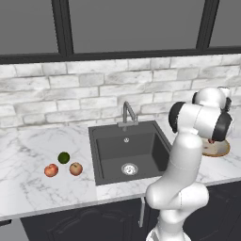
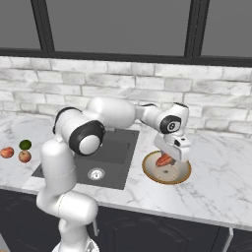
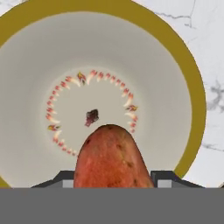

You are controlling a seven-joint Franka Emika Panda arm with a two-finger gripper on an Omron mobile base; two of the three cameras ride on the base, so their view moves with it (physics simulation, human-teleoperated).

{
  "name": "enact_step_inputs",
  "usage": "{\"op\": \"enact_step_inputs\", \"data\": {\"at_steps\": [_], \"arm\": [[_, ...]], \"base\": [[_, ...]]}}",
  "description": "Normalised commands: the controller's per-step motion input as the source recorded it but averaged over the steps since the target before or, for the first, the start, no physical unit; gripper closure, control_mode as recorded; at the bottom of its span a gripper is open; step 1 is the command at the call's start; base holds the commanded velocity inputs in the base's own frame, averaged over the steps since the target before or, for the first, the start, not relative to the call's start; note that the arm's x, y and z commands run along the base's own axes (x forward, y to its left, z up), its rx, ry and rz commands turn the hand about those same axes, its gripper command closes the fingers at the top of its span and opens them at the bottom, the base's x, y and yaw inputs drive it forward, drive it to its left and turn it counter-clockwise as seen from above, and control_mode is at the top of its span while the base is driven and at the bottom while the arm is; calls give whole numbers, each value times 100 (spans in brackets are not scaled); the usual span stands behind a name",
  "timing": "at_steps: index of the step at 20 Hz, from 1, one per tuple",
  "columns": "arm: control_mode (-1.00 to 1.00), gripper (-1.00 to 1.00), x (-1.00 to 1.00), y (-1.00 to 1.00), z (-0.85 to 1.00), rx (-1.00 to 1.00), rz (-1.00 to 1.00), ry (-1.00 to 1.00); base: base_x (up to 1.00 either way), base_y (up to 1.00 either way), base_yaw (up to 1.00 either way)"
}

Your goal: There is a mixed pile of frozen fruits and vegetables on the counter. Locate all the frozen vegetables and place the items in a bowl on the counter. Take all the frozen fruits and defrost them in a running sink.

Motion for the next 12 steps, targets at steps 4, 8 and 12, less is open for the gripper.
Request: {"op": "enact_step_inputs", "data": {"at_steps": [4, 8, 12], "arm": [[-100, 100, 6, 0, -32, -3, 0, 0], [-100, 100, 0, 0, -31, -2, -1, 2], [-100, 100, 0, 0, -29, -2, -2, 3]], "base": [[0, 0, 0], [0, 0, 0], [0, 0, 0]]}}
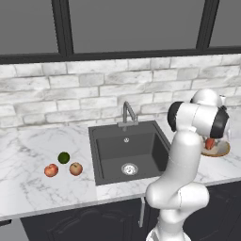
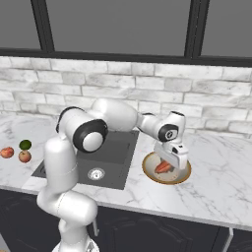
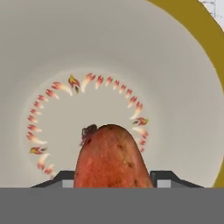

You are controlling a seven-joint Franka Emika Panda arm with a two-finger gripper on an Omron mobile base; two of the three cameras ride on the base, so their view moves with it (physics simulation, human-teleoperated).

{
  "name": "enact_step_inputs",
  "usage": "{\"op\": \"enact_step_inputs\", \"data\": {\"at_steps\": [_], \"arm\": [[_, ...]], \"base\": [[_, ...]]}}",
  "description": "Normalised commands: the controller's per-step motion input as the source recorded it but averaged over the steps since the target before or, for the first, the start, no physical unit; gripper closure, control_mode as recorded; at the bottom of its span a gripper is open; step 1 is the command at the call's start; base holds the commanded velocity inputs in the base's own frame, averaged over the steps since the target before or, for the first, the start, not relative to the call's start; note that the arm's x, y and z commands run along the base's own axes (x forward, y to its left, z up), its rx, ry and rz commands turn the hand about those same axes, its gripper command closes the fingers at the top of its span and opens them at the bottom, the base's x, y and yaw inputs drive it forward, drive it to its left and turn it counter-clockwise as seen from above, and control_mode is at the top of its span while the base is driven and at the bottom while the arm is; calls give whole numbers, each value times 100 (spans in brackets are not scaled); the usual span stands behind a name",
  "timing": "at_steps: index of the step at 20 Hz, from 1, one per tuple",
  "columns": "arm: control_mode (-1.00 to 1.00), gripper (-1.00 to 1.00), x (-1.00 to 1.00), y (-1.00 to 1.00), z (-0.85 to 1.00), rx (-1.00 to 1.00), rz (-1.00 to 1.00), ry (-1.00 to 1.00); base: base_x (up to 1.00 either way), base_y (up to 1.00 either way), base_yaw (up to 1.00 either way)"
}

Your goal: There is a mixed pile of frozen fruits and vegetables on the counter. Locate all the frozen vegetables and place the items in a bowl on the counter. Take all the frozen fruits and defrost them in a running sink.

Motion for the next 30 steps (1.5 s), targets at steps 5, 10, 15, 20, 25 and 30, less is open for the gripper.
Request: {"op": "enact_step_inputs", "data": {"at_steps": [5, 10, 15, 20, 25, 30], "arm": [[-100, 100, 0, 0, -26, -1, -2, 4], [-100, -100, 0, 0, -9, 0, -1, 1], [-100, -100, 0, 0, 1, 0, 0, 0], [-100, -100, 0, 0, 29, -3, -3, 0], [-100, -100, -2, 8, 59, 0, -3, 0], [-100, -100, -24, 40, 58, -2, -4, -4]], "base": [[0, 0, 0], [0, 0, 0], [0, 0, 0], [0, 0, 0], [0, 0, 0], [0, 0, 0]]}}
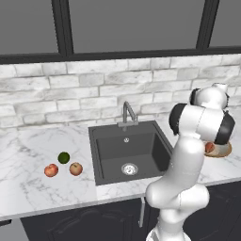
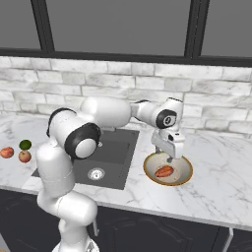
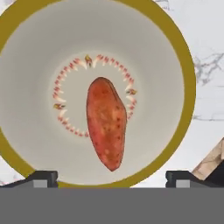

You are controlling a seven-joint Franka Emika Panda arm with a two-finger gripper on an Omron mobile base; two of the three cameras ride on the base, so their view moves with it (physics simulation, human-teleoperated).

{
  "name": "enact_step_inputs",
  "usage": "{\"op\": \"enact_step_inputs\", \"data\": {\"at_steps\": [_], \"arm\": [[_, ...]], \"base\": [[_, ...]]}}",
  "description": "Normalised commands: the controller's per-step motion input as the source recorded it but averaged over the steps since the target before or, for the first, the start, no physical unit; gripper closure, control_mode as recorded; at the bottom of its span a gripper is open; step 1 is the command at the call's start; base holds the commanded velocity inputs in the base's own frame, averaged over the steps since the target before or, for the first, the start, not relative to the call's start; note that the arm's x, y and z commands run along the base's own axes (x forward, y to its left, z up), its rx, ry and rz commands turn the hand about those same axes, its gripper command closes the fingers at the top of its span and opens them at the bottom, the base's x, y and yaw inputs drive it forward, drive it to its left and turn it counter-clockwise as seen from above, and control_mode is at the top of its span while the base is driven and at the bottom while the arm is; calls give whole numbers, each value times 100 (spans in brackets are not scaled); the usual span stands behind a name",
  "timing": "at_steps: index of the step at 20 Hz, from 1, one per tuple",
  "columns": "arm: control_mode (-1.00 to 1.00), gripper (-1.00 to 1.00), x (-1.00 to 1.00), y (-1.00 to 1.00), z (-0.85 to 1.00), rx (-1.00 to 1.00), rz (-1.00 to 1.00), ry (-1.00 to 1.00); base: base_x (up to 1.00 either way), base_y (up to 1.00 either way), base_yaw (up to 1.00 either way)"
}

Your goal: There is a mixed pile of frozen fruits and vegetables on the counter. Locate all the frozen vegetables and place the items in a bowl on the counter. Take all the frozen fruits and defrost them in a running sink.

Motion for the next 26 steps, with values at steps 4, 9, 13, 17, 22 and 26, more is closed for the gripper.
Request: {"op": "enact_step_inputs", "data": {"at_steps": [4, 9, 13, 17, 22, 26], "arm": [[-100, -100, -23, 46, 57, 1, -2, -5], [-100, -100, -44, 48, 65, 2, 0, -9], [-100, -100, -60, 52, 61, 1, 0, -13], [-100, -100, -63, 53, 49, 0, 0, -11], [-100, -100, -58, 59, 48, 0, 1, -10], [-100, -100, -48, 64, 37, 0, 7, -10]], "base": [[0, 0, 0], [0, 0, 0], [0, 0, 0], [0, 0, 0], [0, 0, 0], [0, 0, 0]]}}
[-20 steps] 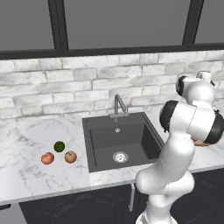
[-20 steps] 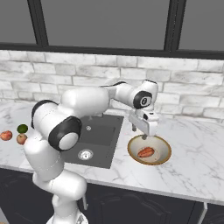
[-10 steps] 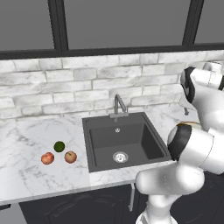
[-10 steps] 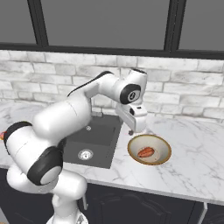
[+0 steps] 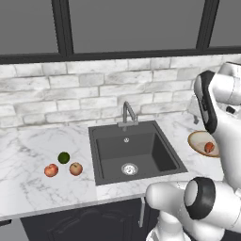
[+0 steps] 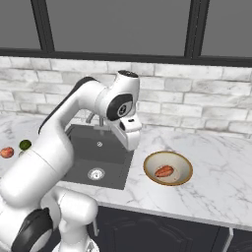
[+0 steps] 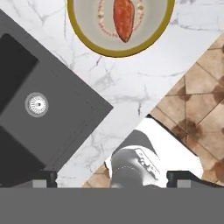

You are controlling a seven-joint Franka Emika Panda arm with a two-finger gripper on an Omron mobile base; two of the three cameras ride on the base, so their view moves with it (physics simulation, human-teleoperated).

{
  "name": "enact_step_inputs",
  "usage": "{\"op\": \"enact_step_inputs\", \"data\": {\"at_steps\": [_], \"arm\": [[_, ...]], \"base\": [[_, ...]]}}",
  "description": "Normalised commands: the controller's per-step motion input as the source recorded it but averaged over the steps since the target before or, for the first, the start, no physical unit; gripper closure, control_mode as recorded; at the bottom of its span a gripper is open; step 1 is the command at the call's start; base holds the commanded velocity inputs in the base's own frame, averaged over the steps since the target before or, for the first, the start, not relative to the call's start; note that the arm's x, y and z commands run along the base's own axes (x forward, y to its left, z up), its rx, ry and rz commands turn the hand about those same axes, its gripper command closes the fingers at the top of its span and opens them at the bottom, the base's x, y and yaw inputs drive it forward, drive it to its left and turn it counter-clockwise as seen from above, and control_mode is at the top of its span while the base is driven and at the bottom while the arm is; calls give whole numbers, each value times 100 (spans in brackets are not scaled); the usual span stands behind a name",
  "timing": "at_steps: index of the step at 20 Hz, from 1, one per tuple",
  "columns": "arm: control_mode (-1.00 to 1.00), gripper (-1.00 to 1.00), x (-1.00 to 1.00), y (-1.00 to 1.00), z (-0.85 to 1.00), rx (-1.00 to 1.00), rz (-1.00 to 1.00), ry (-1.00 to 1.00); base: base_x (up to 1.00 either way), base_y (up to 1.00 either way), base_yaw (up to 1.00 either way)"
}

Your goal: There is a mixed pile of frozen fruits and vegetables on the counter. Locate all the frozen vegetables and place the items in a bowl on the counter. Take all the frozen fruits and defrost them in a running sink.

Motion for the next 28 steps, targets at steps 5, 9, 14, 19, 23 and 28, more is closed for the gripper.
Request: {"op": "enact_step_inputs", "data": {"at_steps": [5, 9, 14, 19, 23, 28], "arm": [[-100, -100, -15, 69, 4, -3, 18, -4], [-100, -100, 0, 71, 1, -13, 19, 0], [-100, -100, 0, 75, 1, -13, 27, 2], [-100, -100, -5, 52, -3, -6, 43, 0], [-100, -100, -3, 33, -9, -1, 49, 2], [-100, -100, 7, 23, -11, 0, 46, 7]], "base": [[0, 0, 0], [0, 0, 0], [0, 0, 0], [0, 0, 0], [0, 0, 0], [0, 0, 0]]}}
